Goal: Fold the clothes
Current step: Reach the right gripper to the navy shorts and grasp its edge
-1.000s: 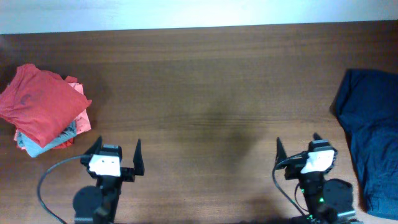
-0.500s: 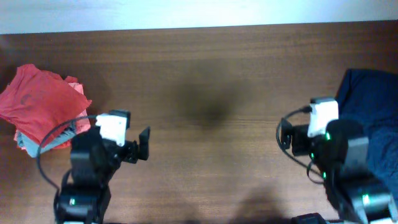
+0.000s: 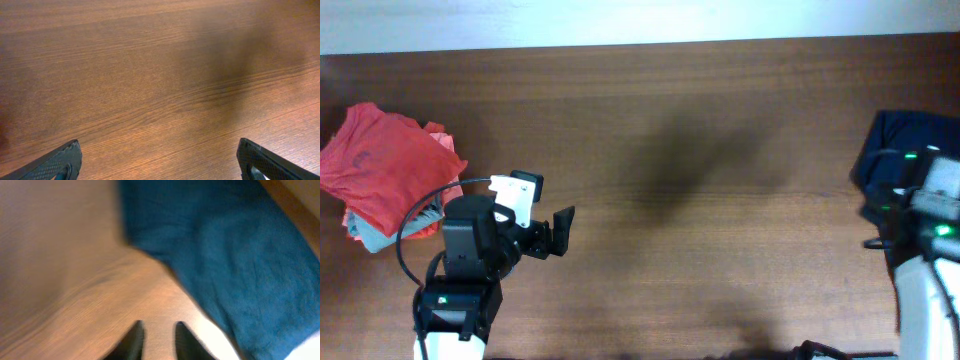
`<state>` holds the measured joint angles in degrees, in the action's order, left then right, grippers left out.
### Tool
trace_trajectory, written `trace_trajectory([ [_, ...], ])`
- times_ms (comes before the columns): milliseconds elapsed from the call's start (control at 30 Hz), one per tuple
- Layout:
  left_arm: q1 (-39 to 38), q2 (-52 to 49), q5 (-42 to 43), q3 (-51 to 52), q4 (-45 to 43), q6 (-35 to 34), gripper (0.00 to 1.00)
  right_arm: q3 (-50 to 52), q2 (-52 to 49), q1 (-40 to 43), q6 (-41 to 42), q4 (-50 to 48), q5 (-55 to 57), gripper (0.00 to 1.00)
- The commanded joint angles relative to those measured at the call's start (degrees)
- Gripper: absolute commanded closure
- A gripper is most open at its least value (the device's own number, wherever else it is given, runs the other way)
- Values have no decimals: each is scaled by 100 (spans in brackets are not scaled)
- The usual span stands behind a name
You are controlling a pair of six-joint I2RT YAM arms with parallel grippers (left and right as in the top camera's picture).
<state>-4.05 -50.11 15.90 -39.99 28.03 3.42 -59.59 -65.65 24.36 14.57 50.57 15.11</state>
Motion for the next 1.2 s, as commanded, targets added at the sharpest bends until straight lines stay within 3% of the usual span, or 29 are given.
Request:
trace_trajectory([
  [0, 22, 24, 107, -111, -39, -35, 3, -116, -442, 846, 330, 17, -28, 80],
  [267, 22, 24, 109, -111, -35, -35, 4, -116, -1884, 2385, 901, -55, -28, 78],
  [567, 20, 24, 195, -111, 13, -37, 4, -116, -3246, 3353, 1104, -328, -107, 77],
  [800, 22, 24, 195, -111, 9, -35, 4, -68, -3958, 3449, 968, -433, -684, 78],
  [1000, 22, 24, 195, -111, 4, -35, 4, 94, -4157, 3401, 791, -433, -2201, 78],
  [1167, 22, 20, 195, -111, -52, -35, 4, 275, -4155, 2865, 310, -431, -3344, 77],
])
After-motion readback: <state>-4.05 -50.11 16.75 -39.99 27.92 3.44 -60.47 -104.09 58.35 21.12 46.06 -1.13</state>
